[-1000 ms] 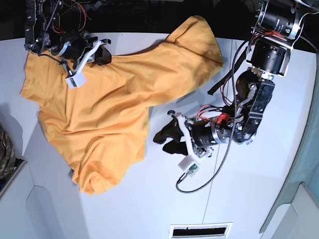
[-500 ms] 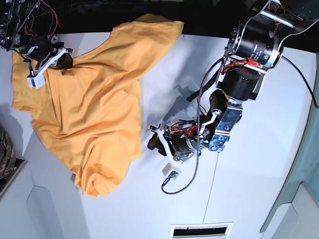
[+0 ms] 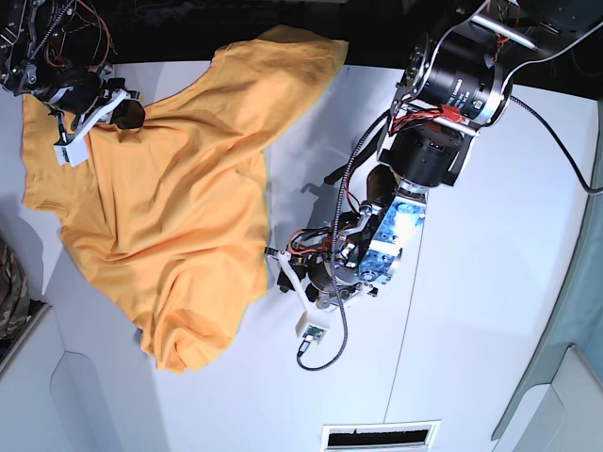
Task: Layout the t-shirt on the table in an organized manner, then fold the t-shirt properly
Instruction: 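Release the shirt with the left gripper and move it to the shirt hem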
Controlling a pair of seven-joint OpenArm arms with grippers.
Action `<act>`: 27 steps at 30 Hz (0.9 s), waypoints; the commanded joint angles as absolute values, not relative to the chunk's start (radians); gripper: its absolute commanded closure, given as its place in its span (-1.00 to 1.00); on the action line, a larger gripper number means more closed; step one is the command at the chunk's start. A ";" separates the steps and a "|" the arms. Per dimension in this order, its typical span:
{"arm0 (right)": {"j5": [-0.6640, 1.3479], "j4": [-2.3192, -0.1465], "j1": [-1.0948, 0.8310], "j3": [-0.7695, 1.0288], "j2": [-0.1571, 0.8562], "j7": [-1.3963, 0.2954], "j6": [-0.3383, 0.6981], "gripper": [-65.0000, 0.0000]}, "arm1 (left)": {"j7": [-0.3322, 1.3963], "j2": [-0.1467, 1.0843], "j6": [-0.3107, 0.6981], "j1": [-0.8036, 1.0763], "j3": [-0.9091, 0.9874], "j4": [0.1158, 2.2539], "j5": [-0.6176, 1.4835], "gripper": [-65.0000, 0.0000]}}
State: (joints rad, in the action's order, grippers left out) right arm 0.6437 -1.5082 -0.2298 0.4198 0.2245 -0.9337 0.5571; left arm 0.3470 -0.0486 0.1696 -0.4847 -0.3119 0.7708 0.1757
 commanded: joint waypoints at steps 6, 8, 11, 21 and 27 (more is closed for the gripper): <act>0.664 -1.528 -0.225 0.425 0.235 -0.925 0.565 1.00 | 0.292 -0.102 0.192 -0.515 -0.310 0.726 0.221 0.06; 0.663 -1.528 -0.225 0.425 0.232 -0.925 0.565 1.00 | 0.278 -0.114 0.191 -0.514 -0.310 0.702 0.221 0.06; 0.663 -1.528 -0.225 0.425 0.232 -0.925 0.565 1.00 | 0.248 -0.132 0.191 -0.515 -0.310 0.654 0.220 0.21; 0.662 -1.528 -0.225 0.425 0.233 -0.925 0.565 1.00 | 0.201 -0.149 0.176 -0.528 -0.310 0.583 0.211 1.00; 0.650 -1.528 -0.225 0.425 0.234 -0.908 0.566 1.00 | 0.297 -0.056 0.177 -0.576 -0.306 0.702 0.212 1.00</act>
